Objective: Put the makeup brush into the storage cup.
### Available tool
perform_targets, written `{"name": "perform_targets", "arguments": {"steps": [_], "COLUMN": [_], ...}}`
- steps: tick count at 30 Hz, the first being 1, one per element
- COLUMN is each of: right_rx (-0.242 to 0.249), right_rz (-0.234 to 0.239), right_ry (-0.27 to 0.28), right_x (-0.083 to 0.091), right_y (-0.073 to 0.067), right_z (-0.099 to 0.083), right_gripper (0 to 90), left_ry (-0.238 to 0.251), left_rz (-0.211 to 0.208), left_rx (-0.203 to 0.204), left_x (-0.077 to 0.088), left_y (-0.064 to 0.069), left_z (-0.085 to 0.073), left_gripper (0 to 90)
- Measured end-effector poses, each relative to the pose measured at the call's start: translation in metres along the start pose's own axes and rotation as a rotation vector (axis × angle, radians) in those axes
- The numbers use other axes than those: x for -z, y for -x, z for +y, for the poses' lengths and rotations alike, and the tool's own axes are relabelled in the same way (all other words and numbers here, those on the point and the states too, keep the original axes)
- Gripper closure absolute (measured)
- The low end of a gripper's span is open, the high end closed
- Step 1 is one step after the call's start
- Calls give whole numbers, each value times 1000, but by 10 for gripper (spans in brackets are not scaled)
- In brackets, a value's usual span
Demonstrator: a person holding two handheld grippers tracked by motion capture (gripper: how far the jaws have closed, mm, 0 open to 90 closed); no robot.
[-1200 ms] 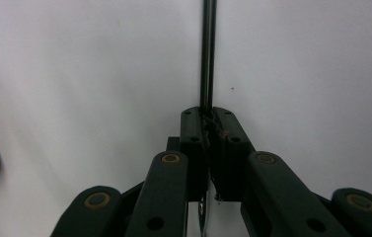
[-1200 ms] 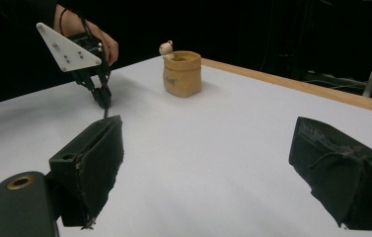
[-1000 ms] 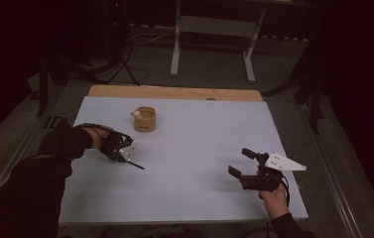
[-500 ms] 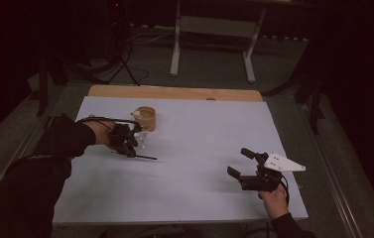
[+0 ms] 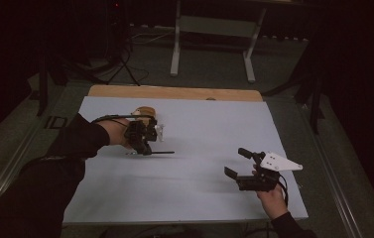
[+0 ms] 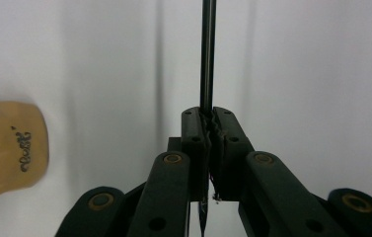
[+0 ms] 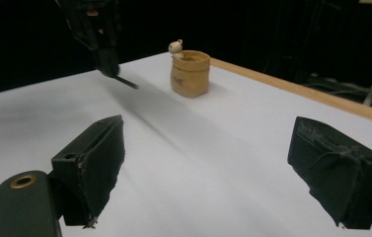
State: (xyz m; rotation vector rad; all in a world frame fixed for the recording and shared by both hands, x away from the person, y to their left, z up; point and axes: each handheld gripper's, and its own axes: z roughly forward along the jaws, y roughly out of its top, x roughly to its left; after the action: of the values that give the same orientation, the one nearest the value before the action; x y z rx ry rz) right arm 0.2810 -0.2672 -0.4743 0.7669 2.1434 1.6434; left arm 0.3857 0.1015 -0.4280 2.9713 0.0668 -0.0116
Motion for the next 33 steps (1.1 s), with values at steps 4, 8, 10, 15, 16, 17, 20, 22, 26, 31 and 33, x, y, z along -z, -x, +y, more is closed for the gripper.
{"name": "perform_targets", "arguments": {"steps": [4,8,10,15,16,17,20,22,26,31,33], "right_rx": [-23,47,100,317,361,402,560,704,976,1212,1269], "right_rz": [14,30,44,25,15,5,-50,-110,-212,-262,-283], "right_ry": [-42,-100,-116,-191,-198,-204,-226,-255,-313,-357,-365], "right_x": [-7,-16,-21,-36,-39,-42,-52,-59,-78,-102,-112], "right_y": [-4,-13,-20,-41,-46,-51,-66,-77,-100,-119,-123], "right_z": [6,10,13,17,17,18,18,16,7,-5,-8], "right_gripper": [135,119,130,251,293,333,439,493,546,630,641], "left_ry": [-13,-21,-18,-26,-29,-30,-33,-38,-47,-56,-57], "left_rz": [-4,-24,-51,-47,-24,-32,-33,-20,-30,-36,-42], "left_rx": [-16,7,21,64,64,79,86,83,85,116,130], "left_x": [-3,-6,-7,-10,-10,-10,-11,-12,-14,-17,-17], "left_y": [3,2,0,-2,-1,-2,-2,-2,-2,-3,-3], "left_z": [12,21,25,35,38,40,48,53,61,71,73], "left_gripper": [853,853,853,853,853,853,853,853,853,854,853]}}
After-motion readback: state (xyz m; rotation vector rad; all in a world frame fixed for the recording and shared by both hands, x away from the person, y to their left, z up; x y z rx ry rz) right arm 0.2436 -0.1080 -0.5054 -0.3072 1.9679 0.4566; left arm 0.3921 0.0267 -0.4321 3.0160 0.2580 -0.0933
